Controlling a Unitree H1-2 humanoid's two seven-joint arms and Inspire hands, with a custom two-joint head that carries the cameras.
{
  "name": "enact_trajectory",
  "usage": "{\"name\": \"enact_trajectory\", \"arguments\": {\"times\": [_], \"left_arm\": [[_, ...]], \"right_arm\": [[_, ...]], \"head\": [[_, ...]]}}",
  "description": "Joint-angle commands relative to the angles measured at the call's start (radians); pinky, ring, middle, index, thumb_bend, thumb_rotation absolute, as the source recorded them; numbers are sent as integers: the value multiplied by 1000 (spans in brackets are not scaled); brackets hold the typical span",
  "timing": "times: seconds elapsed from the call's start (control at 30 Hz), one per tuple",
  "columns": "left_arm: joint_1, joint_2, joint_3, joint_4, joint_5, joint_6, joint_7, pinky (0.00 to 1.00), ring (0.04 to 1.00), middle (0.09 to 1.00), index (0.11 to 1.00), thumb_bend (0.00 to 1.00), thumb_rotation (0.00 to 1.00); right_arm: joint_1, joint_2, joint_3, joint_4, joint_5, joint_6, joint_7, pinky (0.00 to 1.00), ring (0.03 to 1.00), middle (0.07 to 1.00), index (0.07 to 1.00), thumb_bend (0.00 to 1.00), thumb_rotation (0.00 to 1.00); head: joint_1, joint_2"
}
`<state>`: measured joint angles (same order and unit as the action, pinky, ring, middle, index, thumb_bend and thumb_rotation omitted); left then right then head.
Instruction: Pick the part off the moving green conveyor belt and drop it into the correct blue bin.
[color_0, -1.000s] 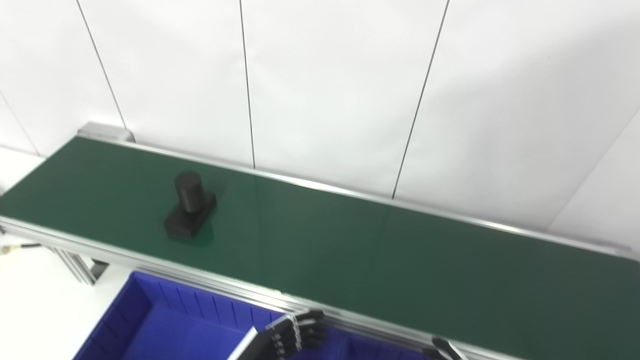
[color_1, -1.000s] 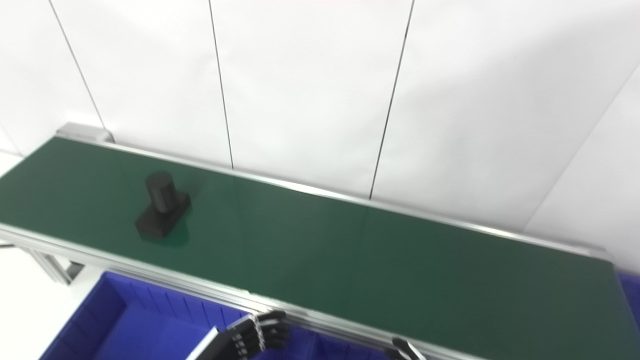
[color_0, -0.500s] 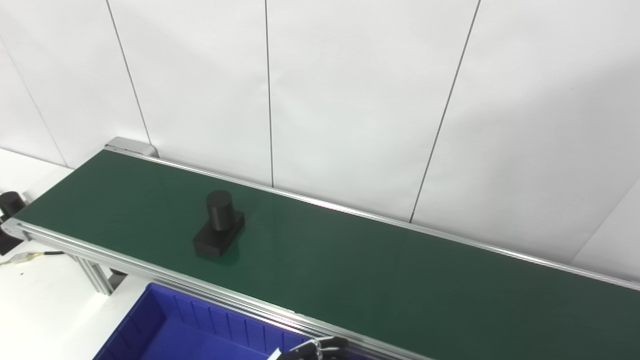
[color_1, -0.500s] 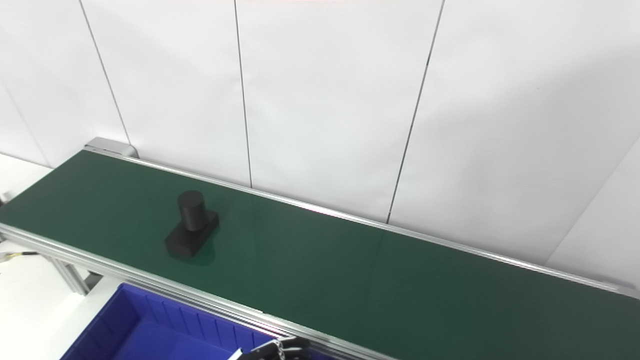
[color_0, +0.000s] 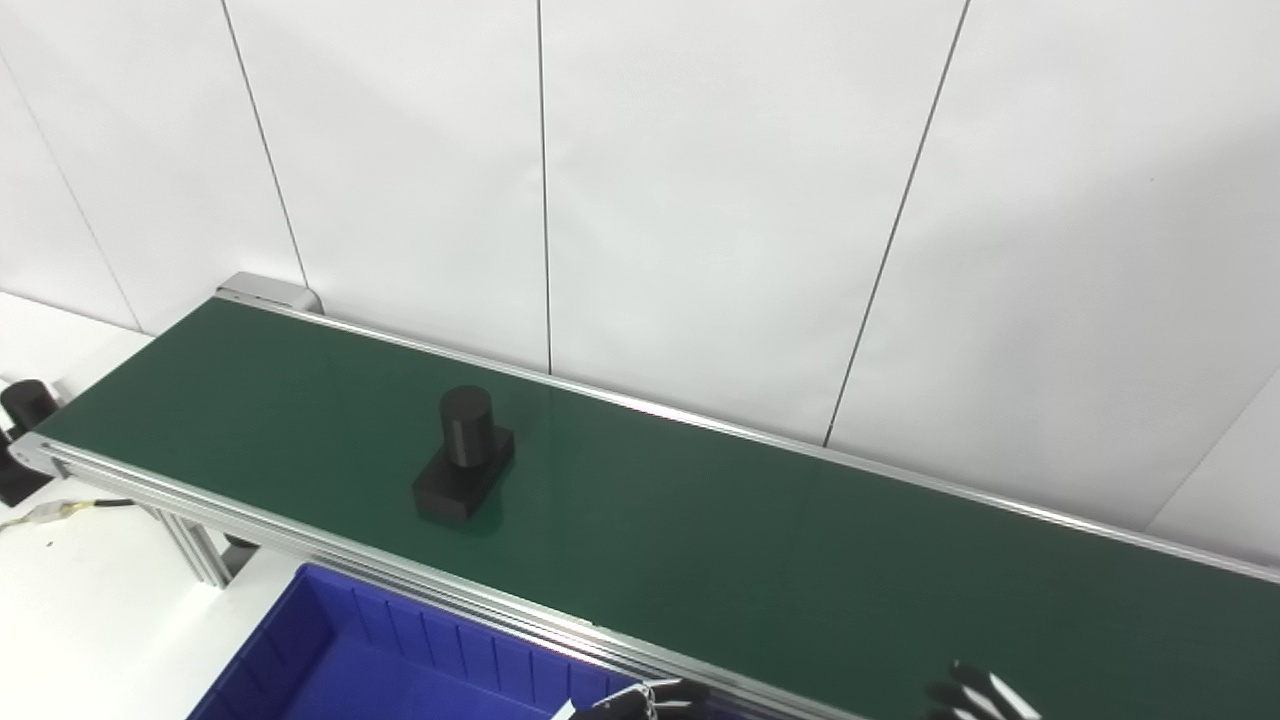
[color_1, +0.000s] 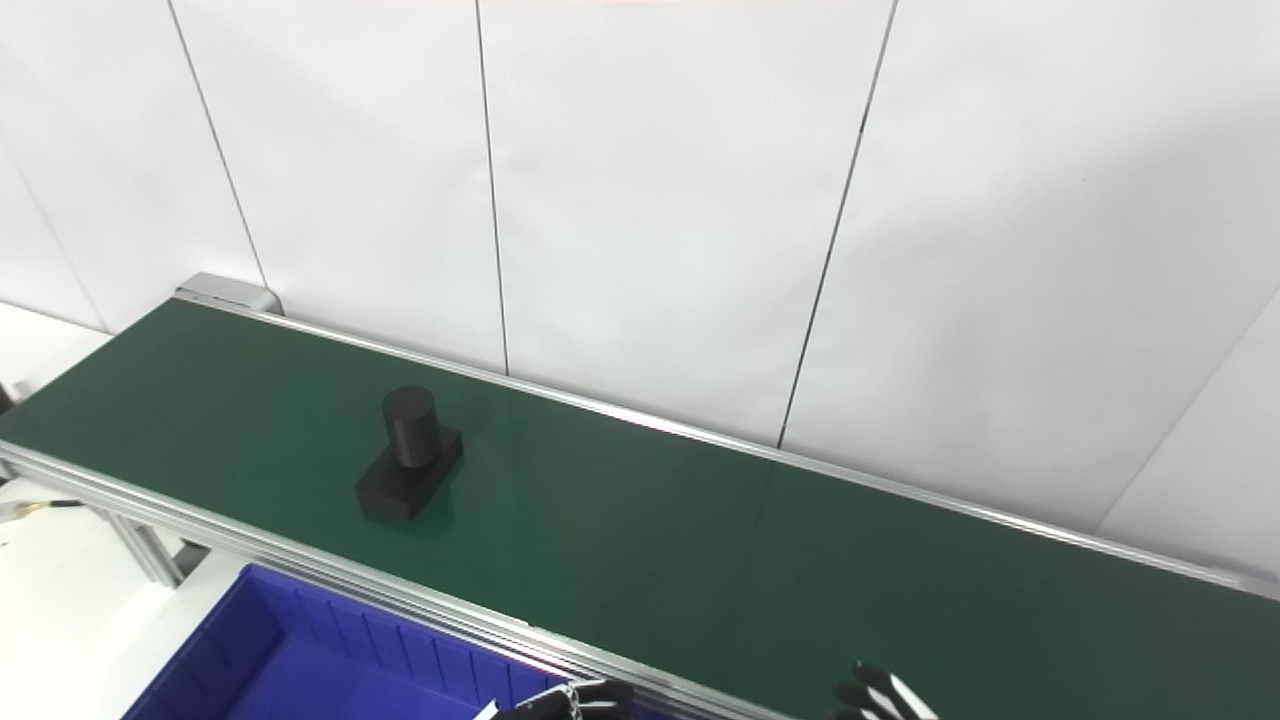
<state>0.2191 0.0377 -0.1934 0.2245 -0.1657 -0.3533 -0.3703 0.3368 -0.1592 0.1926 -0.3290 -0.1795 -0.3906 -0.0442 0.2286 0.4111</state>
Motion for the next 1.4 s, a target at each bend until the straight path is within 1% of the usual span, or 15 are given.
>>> {"name": "enact_trajectory", "arguments": {"times": [0.0, 0.07, 0.2, 0.4, 0.47, 0.5, 0.6, 0.73, 0.8, 0.87, 0.97, 1.07, 1.13, 1.23, 1.37], "left_arm": [[-21, -1, -1, -14, -9, -40, -11, 739, 755, 760, 794, 1000, 363], [-23, 0, 1, -13, -11, -39, -12, 739, 755, 759, 794, 1000, 362], [-26, 6, 3, -11, -13, -41, -15, 737, 755, 762, 797, 1000, 360], [-31, 13, 6, -6, -15, -41, -19, 744, 758, 765, 801, 1000, 362], [-32, 16, 5, -11, -14, -40, -19, 741, 754, 764, 805, 1000, 366], [-32, 17, 5, -13, -13, -40, -19, 740, 754, 764, 806, 1000, 367], [-33, 19, 4, -14, -16, -41, -19, 740, 753, 764, 804, 1000, 366], [-34, 20, 3, -15, -14, -43, -20, 750, 760, 770, 803, 1000, 364], [-34, 21, 4, -17, -15, -40, -20, 751, 762, 771, 804, 1000, 365], [-34, 22, 5, -18, -15, -40, -21, 751, 759, 769, 802, 1000, 360], [-37, 24, 6, -15, -19, -39, -25, 749, 757, 766, 803, 1000, 357], [-41, 25, 8, -9, -21, -41, -28, 752, 761, 769, 804, 1000, 350], [-44, 25, 10, -7, -17, -42, -28, 750, 759, 767, 803, 1000, 351], [-50, 24, 13, 3, -21, -44, -31, 751, 758, 766, 803, 1000, 347], [-58, 24, 14, 17, -26, -50, -39, 759, 761, 770, 802, 1000, 337]], "right_arm": [[-30, 7, -12, -73, -5, 18, 22, 533, 680, 755, 803, 557, 535], [-42, 12, -17, -98, -10, 40, 34, 532, 684, 757, 805, 552, 532], [-110, 2, -27, -166, -22, 131, 83, 556, 738, 785, 823, 568, 556], [-199, 18, -46, -172, -74, 219, 107, 595, 761, 824, 851, 616, 594], [-233, 21, -51, -152, -97, 252, 114, 591, 757, 826, 859, 671, 652], [-243, 22, -53, -143, -105, 263, 117, 592, 757, 826, 859, 675, 655], [-291, 24, -57, -78, -159, 270, 109, 599, 767, 840, 873, 682, 668], [-355, 34, -55, 18, -200, 242, 88, 585, 756, 828, 858, 627, 620], [-379, 43, -52, 43, -184, 264, 102, 609, 773, 838, 864, 626, 601], [-397, 50, -49, 60, -164, 280, 115, 661, 810, 853, 874, 609, 541], [-433, 50, -32, 84, -214, 303, 124, 692, 819, 855, 880, 579, 497], [-462, 51, -12, 89, -265, 337, 135, 692, 804, 854, 883, 572, 506], [-482, 53, -2, 104, -270, 346, 141, 699, 813, 858, 885, 579, 507], [-521, 62, 5, 154, -257, 341, 143, 704, 820, 862, 889, 592, 503], [-563, 76, 9, 229, -264, 332, 125, 706, 814, 850, 880, 618, 533]], "head": [[-6, -1], [-12, -1], [-33, 1], [-52, 10], [-64, 12], [-64, 12], [-73, 15], [-75, 16], [-77, 17], [-80, 18], [-89, 19], [-97, 19], [-103, 21], [-119, 21], [-130, 21]]}}
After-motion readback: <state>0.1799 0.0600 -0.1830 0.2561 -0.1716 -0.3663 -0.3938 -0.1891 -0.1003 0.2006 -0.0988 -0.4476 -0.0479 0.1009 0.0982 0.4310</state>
